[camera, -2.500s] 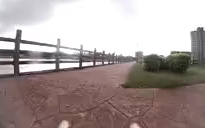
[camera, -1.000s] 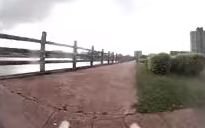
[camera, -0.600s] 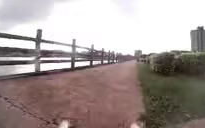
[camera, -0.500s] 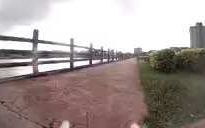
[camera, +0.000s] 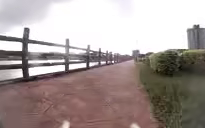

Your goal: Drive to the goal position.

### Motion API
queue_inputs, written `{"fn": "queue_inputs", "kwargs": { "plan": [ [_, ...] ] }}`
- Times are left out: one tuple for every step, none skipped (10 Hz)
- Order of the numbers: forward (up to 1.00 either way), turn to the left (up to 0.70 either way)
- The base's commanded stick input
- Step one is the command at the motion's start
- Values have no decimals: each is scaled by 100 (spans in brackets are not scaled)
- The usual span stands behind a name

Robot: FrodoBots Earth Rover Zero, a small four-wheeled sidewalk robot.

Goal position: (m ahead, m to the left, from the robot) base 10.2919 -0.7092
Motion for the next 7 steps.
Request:
{"fn": "queue_inputs", "kwargs": {
  "plan": [
    [70,0],
    [70,0],
    [70,0],
    [70,0],
    [70,0],
    [70,0],
    [70,-2]
  ]
}}
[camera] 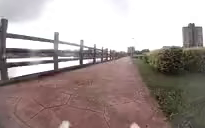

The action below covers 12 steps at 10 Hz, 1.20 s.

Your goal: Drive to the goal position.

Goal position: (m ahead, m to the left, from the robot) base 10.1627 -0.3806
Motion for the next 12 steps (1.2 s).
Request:
{"fn": "queue_inputs", "kwargs": {
  "plan": [
    [70,-33],
    [70,-33],
    [70,-33],
    [70,-33],
    [70,-33],
    [70,-33],
    [70,-33],
    [70,-33],
    [70,-33],
    [70,-32],
    [70,-12],
    [70,0]
  ]
}}
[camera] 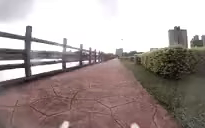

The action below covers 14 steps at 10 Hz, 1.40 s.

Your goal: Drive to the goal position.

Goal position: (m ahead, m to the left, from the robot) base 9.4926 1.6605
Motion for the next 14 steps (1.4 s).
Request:
{"fn": "queue_inputs", "kwargs": {
  "plan": [
    [70,0],
    [70,0],
    [70,0],
    [70,0],
    [70,0],
    [70,0],
    [70,0],
    [70,0],
    [70,0],
    [70,0],
    [70,0],
    [70,0],
    [70,0],
    [70,0]
  ]
}}
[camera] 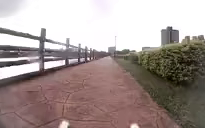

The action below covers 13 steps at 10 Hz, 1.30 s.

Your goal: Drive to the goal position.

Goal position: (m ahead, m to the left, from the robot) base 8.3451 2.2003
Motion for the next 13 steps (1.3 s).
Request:
{"fn": "queue_inputs", "kwargs": {
  "plan": [
    [70,0],
    [70,0],
    [70,0],
    [70,0],
    [70,0],
    [70,-6],
    [70,-32],
    [70,-32],
    [70,-32],
    [70,-27],
    [70,0],
    [70,0],
    [70,0]
  ]
}}
